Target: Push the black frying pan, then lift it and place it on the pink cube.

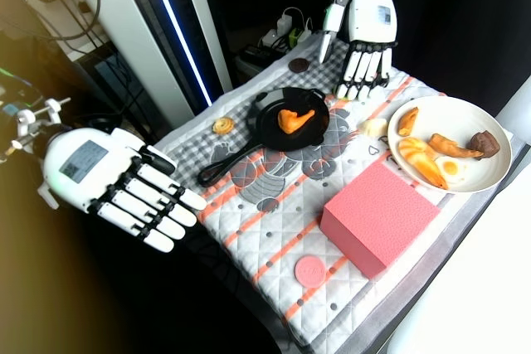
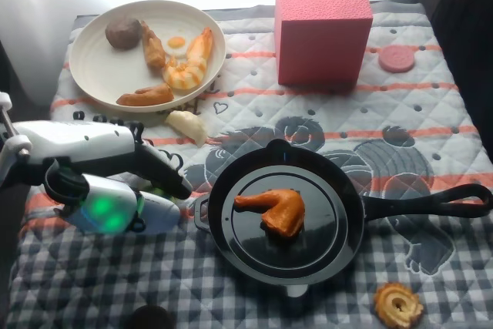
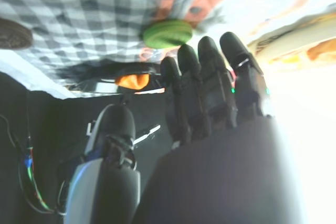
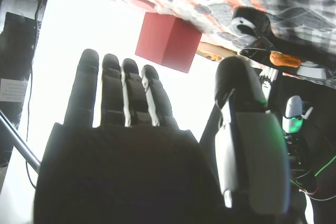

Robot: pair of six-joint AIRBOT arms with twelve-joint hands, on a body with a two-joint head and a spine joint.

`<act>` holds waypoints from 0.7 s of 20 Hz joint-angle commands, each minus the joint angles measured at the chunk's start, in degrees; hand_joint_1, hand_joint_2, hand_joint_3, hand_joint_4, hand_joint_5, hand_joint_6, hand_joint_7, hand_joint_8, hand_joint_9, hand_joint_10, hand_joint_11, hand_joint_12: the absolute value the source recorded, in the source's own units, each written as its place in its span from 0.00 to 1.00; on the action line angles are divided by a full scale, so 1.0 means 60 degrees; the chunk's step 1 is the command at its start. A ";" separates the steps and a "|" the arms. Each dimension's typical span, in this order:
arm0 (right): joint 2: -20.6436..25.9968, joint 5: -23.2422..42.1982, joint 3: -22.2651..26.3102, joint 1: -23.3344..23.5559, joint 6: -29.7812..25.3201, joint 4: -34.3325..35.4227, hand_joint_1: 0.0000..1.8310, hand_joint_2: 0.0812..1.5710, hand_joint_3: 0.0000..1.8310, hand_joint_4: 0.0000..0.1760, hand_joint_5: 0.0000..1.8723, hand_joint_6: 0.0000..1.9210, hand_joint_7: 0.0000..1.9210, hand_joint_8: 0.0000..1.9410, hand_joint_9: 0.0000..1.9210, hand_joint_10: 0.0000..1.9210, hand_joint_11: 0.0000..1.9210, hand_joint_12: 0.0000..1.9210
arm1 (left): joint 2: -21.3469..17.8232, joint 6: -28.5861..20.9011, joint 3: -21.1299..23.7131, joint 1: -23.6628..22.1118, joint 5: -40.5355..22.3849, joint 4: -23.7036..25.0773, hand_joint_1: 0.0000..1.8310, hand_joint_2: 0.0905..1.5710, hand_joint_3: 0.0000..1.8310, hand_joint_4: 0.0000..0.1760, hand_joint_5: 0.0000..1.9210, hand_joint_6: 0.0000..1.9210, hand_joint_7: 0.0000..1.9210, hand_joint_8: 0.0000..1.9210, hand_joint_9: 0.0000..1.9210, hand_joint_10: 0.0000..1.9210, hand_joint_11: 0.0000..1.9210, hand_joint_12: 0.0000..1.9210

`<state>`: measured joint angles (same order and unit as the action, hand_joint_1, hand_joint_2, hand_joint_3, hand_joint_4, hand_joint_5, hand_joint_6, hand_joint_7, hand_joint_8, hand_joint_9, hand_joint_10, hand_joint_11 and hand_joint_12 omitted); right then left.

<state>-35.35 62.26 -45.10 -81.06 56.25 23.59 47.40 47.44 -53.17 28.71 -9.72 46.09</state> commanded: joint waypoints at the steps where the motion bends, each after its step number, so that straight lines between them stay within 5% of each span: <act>1: -0.0004 0.1102 -0.0020 0.0017 0.0009 0.0096 0.24 0.81 0.00 0.00 0.00 0.00 0.00 0.00 0.00 0.00 0.00 0.00 | 0.0025 -0.0067 -0.0023 -0.0009 -0.0670 -0.0064 0.12 0.81 0.00 0.00 0.31 0.01 0.27 0.00 0.21 0.00 0.00 0.51; 8: -0.0029 0.1102 0.0010 0.0004 0.0009 0.0179 0.24 0.82 0.00 0.00 0.00 0.00 0.00 0.00 0.00 0.00 0.01 0.01 | -0.0090 -0.0369 0.0181 0.0238 -0.0875 0.0048 0.10 0.81 0.00 0.00 0.34 0.01 0.30 0.00 0.23 0.00 0.00 0.56; 11: -0.0039 0.1130 0.0022 -0.0039 0.0009 0.0213 0.23 0.82 0.00 0.00 0.00 0.00 0.00 0.00 0.00 0.00 0.01 0.01 | 0.0261 -0.5006 -0.0372 -0.0032 -0.1586 0.3799 0.12 0.82 0.00 0.00 0.34 0.00 0.31 0.00 0.23 0.00 0.00 0.56; 13: -0.0080 0.1154 0.0022 -0.0052 0.0009 0.0247 0.22 0.83 0.00 0.00 0.00 0.00 0.00 0.00 0.00 0.00 0.00 0.01 | 0.0502 -0.5426 -0.0532 -0.0106 -0.1583 0.4372 0.14 0.82 0.00 0.00 0.34 0.00 0.31 0.00 0.24 0.00 0.00 0.53; 14: -0.0091 0.1154 0.0021 -0.0060 0.0009 0.0248 0.23 0.83 0.00 0.00 0.00 0.00 0.00 0.00 0.00 0.00 0.00 0.11 | 0.0545 -0.5426 -0.0537 -0.0138 -0.1571 0.4472 0.15 0.82 0.00 0.00 0.33 0.00 0.31 0.00 0.24 0.00 0.00 0.54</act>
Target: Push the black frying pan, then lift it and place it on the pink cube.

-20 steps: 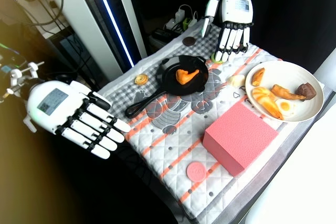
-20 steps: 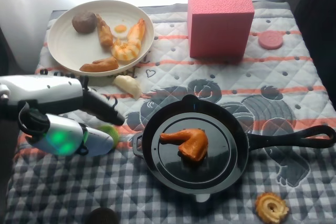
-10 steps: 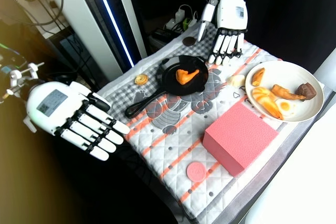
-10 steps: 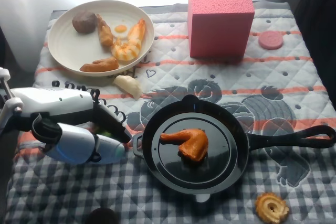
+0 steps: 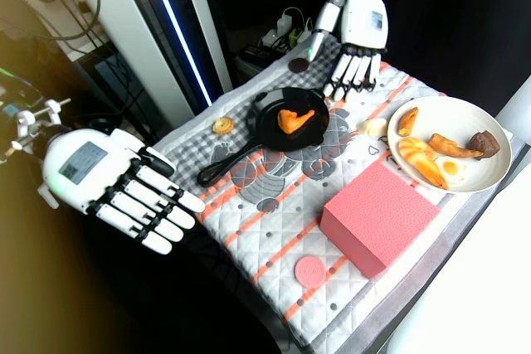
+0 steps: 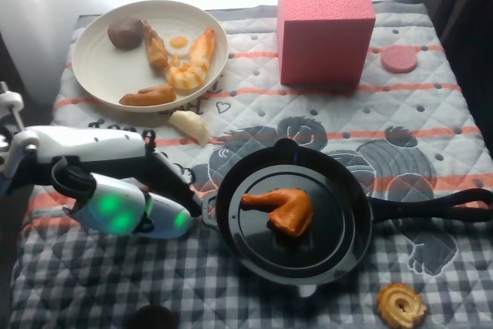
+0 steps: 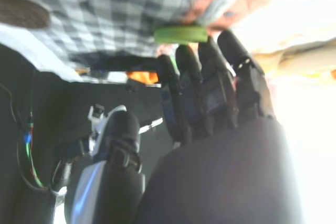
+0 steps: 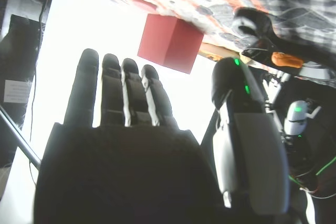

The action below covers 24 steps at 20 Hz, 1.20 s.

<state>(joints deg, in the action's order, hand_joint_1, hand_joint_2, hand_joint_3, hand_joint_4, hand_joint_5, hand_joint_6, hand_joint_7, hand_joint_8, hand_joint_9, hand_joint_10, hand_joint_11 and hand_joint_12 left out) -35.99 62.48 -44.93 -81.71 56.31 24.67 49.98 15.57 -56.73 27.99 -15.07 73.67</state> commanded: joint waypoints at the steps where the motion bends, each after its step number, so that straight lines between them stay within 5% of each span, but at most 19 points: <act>1: 0.0006 0.1125 -0.0007 0.0035 -0.0002 0.0070 0.23 0.83 0.00 0.00 0.00 0.00 0.00 0.00 0.00 0.00 0.00 0.13 | 0.0141 -0.0115 0.0057 -0.0114 -0.0676 -0.0009 0.15 0.83 0.00 0.00 0.32 0.00 0.30 0.00 0.23 0.00 0.00 0.52; 10: -0.0028 0.1153 -0.0010 0.0031 -0.0002 0.0101 0.23 0.82 0.00 0.00 0.00 0.00 0.00 0.00 0.00 0.00 0.00 0.02 | 0.0368 -0.0117 0.0037 -0.0478 -0.1040 0.0176 0.17 0.84 0.00 0.00 0.35 0.01 0.30 0.00 0.22 0.01 0.00 0.50; 15: -0.0028 0.1154 -0.0007 0.0031 -0.0003 0.0104 0.23 0.83 0.00 0.00 0.00 0.00 0.00 0.00 0.00 0.00 0.00 0.11 | 0.0421 -0.0134 0.0045 -0.0578 -0.1262 0.0177 0.15 0.85 0.00 0.00 0.35 0.01 0.30 0.00 0.22 0.00 0.00 0.48; 18: -0.0028 0.1164 -0.0006 0.0031 -0.0003 0.0107 0.23 0.83 0.00 0.00 0.00 0.00 0.00 0.00 0.00 0.00 0.00 0.07 | 0.0489 -0.0134 0.0033 -0.0684 -0.1356 0.0189 0.16 0.85 0.00 0.00 0.36 0.01 0.32 0.00 0.24 0.01 0.00 0.56; 24: -0.0028 0.1194 0.0013 0.0009 -0.0003 0.0141 0.24 0.83 0.00 0.00 0.00 0.00 0.00 0.00 0.00 0.00 0.00 0.05 | 0.0275 -0.0804 0.0071 -0.0640 -0.1270 0.0705 0.15 0.85 0.00 0.00 0.36 0.01 0.31 0.00 0.24 0.01 0.00 0.49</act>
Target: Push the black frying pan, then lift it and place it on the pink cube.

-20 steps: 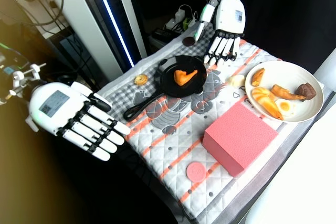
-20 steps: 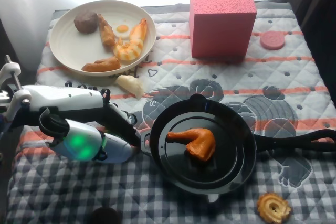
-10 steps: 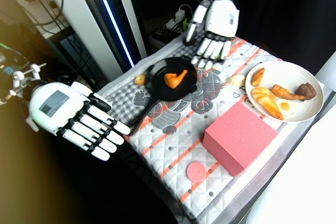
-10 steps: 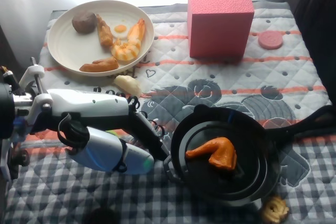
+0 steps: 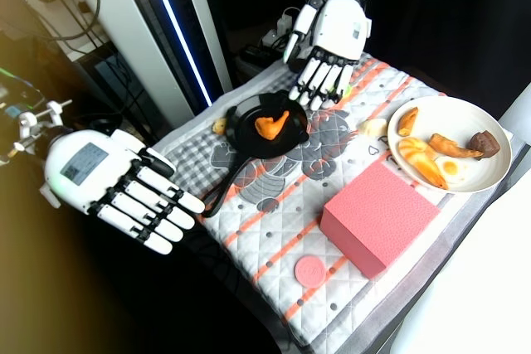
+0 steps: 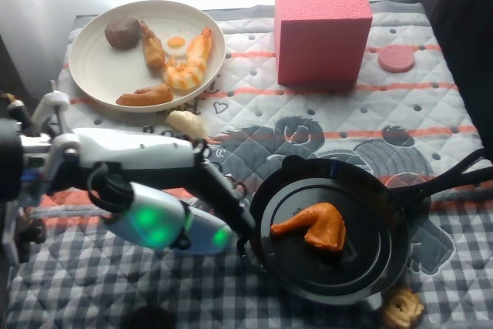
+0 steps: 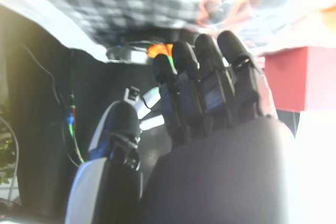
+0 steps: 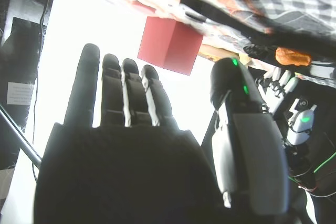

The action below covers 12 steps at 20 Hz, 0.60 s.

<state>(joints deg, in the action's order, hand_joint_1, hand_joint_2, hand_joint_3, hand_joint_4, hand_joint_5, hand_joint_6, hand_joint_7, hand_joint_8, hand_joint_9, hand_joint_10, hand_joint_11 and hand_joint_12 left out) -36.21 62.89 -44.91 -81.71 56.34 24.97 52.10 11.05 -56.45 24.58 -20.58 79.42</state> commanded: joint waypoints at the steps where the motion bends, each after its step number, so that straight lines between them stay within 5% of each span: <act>1: 0.0009 0.1128 0.0017 0.0002 -0.0006 0.0097 0.23 0.83 0.00 0.00 0.00 0.00 0.00 0.00 0.00 0.00 0.00 0.10 | -0.0136 -0.0340 0.0054 -0.0071 -0.0378 -0.0021 0.16 0.84 0.00 0.00 0.37 0.01 0.33 0.01 0.27 0.02 0.00 0.56; 3: 0.0009 0.1128 0.0029 -0.0017 -0.0006 0.0130 0.24 0.83 0.00 0.00 0.00 0.00 0.00 0.00 0.00 0.00 0.00 0.19 | -0.0242 -0.0696 0.0196 -0.0089 -0.0475 0.0384 0.15 0.84 0.00 0.00 0.40 0.02 0.38 0.02 0.32 0.03 0.00 0.69; 5: 0.0011 0.1128 0.0038 -0.0024 -0.0006 0.0154 0.25 0.83 0.00 0.00 0.00 0.00 0.00 0.00 0.00 0.00 0.00 0.13 | -0.0312 -0.0781 0.0326 0.0000 -0.0632 0.0438 0.18 0.86 0.00 0.00 0.44 0.02 0.44 0.02 0.36 0.04 0.00 0.73; 9: 0.0011 0.1128 0.0039 -0.0024 -0.0006 0.0170 0.25 0.83 0.00 0.00 0.00 0.00 0.00 0.00 0.00 0.00 0.00 0.12 | -0.0232 -0.1308 0.0329 -0.0004 -0.0894 0.0877 0.16 0.99 0.01 0.00 0.43 0.01 0.44 0.00 0.35 0.02 0.00 0.67; 10: 0.0010 0.1129 0.0041 -0.0024 -0.0007 0.0173 0.24 0.83 0.00 0.00 0.00 0.00 0.00 0.00 0.00 0.00 0.00 0.09 | -0.0172 -0.1308 0.0312 -0.0004 -0.0930 0.0881 0.38 0.91 0.02 0.00 0.29 0.71 0.46 0.00 0.37 0.02 0.00 0.70; 11: 0.0010 0.1129 0.0040 -0.0024 -0.0007 0.0176 0.24 0.83 0.00 0.00 0.00 0.00 0.00 0.00 0.00 0.00 0.00 0.08 | -0.0096 -0.1308 0.0287 -0.0002 -0.0975 0.0899 0.41 0.91 0.01 0.00 0.25 0.87 0.46 0.00 0.37 0.02 0.00 0.69; 12: 0.0010 0.1130 0.0038 -0.0023 -0.0007 0.0179 0.24 0.83 0.00 0.00 0.00 0.00 0.00 0.00 0.00 0.00 0.00 0.11 | -0.0009 -0.1309 0.0261 0.0006 -0.1001 0.0966 0.43 0.91 0.00 0.00 0.24 0.90 0.46 0.00 0.36 0.01 0.00 0.69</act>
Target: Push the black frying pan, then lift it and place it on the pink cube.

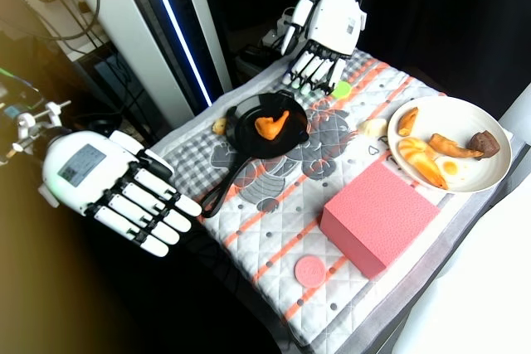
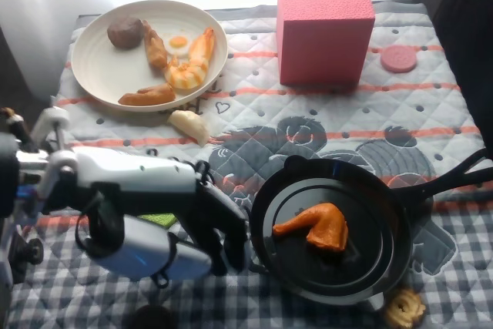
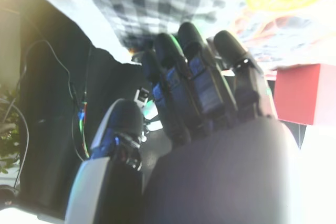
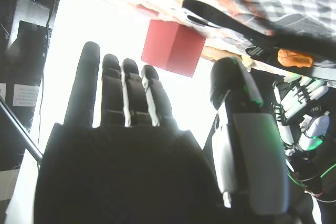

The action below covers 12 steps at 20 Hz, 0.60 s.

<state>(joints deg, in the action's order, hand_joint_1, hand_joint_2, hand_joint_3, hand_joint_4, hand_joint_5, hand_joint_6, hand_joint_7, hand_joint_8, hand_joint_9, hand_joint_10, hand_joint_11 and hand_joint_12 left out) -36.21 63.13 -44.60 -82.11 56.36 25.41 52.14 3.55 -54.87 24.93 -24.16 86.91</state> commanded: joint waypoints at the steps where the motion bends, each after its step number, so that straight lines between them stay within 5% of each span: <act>1: 0.0010 0.1097 -0.0013 0.0042 -0.0011 0.0112 0.23 0.83 0.00 0.00 0.00 0.00 0.00 0.00 0.00 0.00 0.00 0.11 | 0.0053 -0.0079 -0.0022 -0.0039 -0.0411 -0.0206 0.44 0.90 0.00 0.00 0.25 0.89 0.46 0.00 0.37 0.01 0.00 0.71; 2: 0.0009 0.1115 -0.0013 0.0042 -0.0011 0.0125 0.24 0.82 0.00 0.00 0.00 0.00 0.00 0.00 0.00 0.00 0.00 0.06 | 0.0182 -0.0232 -0.0077 -0.0029 -0.0436 -0.0012 0.40 0.92 0.00 0.19 0.23 0.93 0.44 0.00 0.35 0.01 0.00 0.70; 3: 0.0006 0.1128 -0.0013 0.0042 -0.0011 0.0135 0.24 0.82 0.00 0.00 0.00 0.00 0.00 0.00 0.00 0.00 0.00 0.03 | 0.0263 -0.0340 -0.0127 -0.0035 -0.0468 0.0077 0.42 0.91 0.00 0.09 0.24 0.91 0.44 0.01 0.35 0.01 0.00 0.70; 4: 0.0004 0.1141 -0.0013 0.0041 -0.0011 0.0140 0.23 0.82 0.00 0.00 0.00 0.00 0.00 0.00 0.00 0.00 0.00 0.04 | 0.0354 -0.0390 -0.0189 -0.0031 -0.0498 0.0096 0.41 0.91 0.00 0.13 0.23 0.92 0.40 0.00 0.33 0.00 0.00 0.70; 5: 0.0004 0.1151 -0.0013 0.0041 -0.0011 0.0141 0.23 0.82 0.00 0.00 0.00 0.00 0.00 0.00 0.00 0.00 0.00 0.02 | 0.0432 -0.0391 -0.0234 -0.0037 -0.0501 0.0091 0.46 0.90 0.00 0.00 0.25 0.89 0.39 0.00 0.33 0.00 0.00 0.71; 7: 0.0001 0.1163 -0.0010 0.0041 -0.0011 0.0150 0.23 0.82 0.00 0.00 0.00 0.00 0.00 0.00 0.00 0.00 0.00 0.01 | 0.0520 -0.0378 -0.0302 -0.0119 -0.0515 0.0066 0.48 0.87 0.00 0.00 0.27 0.86 0.40 0.00 0.32 0.00 0.00 0.68; 8: -0.0010 0.1171 -0.0010 0.0032 -0.0011 0.0160 0.22 0.82 0.00 0.00 0.00 0.00 0.00 0.00 0.00 0.00 0.01 0.02 | 0.0597 -0.0377 -0.0358 -0.0199 -0.0536 0.0094 0.32 0.92 0.01 0.00 0.21 0.47 0.37 0.00 0.29 0.00 0.00 0.63; 9: -0.0018 0.1184 -0.0008 0.0024 -0.0011 0.0167 0.23 0.82 0.00 0.00 0.00 0.00 0.00 0.00 0.00 0.00 0.00 0.02 | 0.0671 -0.0376 -0.0401 -0.0241 -0.0536 0.0136 0.26 0.94 0.00 0.00 0.24 0.27 0.35 0.00 0.29 0.00 0.00 0.61; 11: -0.0032 0.1211 -0.0008 0.0013 -0.0011 0.0185 0.23 0.82 0.00 0.00 0.00 0.00 0.00 0.00 0.00 0.00 0.00 0.07 | 0.0810 -0.0314 -0.0455 -0.0306 -0.0543 0.0173 0.03 0.97 0.00 0.00 0.28 0.12 0.33 0.01 0.26 0.01 0.00 0.61; 12: -0.0032 0.1221 -0.0008 0.0011 -0.0012 0.0186 0.23 0.82 0.00 0.00 0.00 0.00 0.00 0.00 0.00 0.00 0.00 0.07 | 0.0853 -0.0258 -0.0473 -0.0328 -0.0529 0.0173 0.03 0.97 0.00 0.00 0.28 0.12 0.33 0.01 0.26 0.01 0.00 0.61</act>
<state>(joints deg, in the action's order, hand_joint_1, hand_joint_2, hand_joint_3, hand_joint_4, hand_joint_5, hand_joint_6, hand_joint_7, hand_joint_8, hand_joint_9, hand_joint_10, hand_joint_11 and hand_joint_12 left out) -36.64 63.40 -44.49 -82.11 56.38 25.96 57.34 2.02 -57.56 23.68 -25.45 89.82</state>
